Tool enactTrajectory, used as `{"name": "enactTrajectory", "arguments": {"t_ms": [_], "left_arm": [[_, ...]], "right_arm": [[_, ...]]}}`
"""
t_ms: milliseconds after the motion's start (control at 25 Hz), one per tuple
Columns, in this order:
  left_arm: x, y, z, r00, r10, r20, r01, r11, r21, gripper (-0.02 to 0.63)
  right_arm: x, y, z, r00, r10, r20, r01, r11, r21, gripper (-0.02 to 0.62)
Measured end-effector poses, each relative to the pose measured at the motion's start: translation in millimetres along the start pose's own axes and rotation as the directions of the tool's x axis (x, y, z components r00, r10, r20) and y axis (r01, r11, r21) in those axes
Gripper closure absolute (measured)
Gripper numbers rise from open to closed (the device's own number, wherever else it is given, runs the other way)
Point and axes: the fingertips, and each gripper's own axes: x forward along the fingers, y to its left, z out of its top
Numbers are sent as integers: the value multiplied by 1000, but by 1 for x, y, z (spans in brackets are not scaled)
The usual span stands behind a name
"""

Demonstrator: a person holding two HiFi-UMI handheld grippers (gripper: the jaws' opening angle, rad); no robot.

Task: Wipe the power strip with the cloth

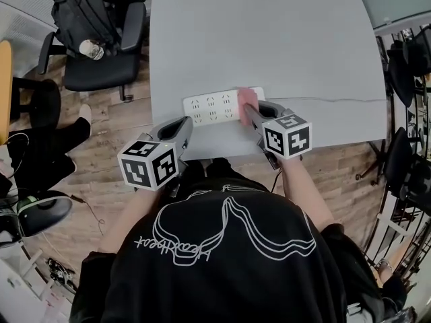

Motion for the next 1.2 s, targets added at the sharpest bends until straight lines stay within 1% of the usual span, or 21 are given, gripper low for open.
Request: {"name": "enactTrajectory", "arguments": {"t_ms": [240, 440, 680, 760, 800, 880, 960, 1080, 1200], "left_arm": [[8, -17, -2, 1000, 12, 19, -12, 1000, 0, 592], [12, -30, -1, 999, 24, 42, -23, 1000, -14, 592], [5, -44, -4, 994, 68, 88, -67, 998, -10, 592], [0, -51, -4, 991, 77, 111, -77, 997, -7, 592], [-3, -55, -3, 989, 78, 123, -78, 997, -3, 592], [-9, -61, 1, 986, 75, 149, -77, 997, 13, 592], [-17, -63, 7, 981, 77, 176, -84, 996, 30, 592], [-32, -68, 19, 972, 71, 225, -84, 995, 48, 592], [-50, -85, 35, 957, 20, 289, -47, 995, 88, 592]], "right_arm": [[-15, -29, -5, 1000, -25, 4, 25, 1000, 3, 549], [-23, -44, -6, 1000, -24, 17, 24, 1000, -2, 549], [-28, -48, -9, 999, 0, 44, 1, 1000, -26, 549], [-35, -44, -6, 996, 34, 86, -32, 999, -27, 551], [-40, -40, -1, 990, 61, 128, -59, 998, -24, 552], [-54, -30, 18, 965, 117, 234, -114, 993, -27, 552], [-69, -16, 40, 931, 170, 323, -159, 985, -59, 554], [-99, 18, 68, 863, 276, 422, -240, 961, -136, 554], [-134, 50, 89, 805, 334, 491, -254, 941, -224, 554]]}}
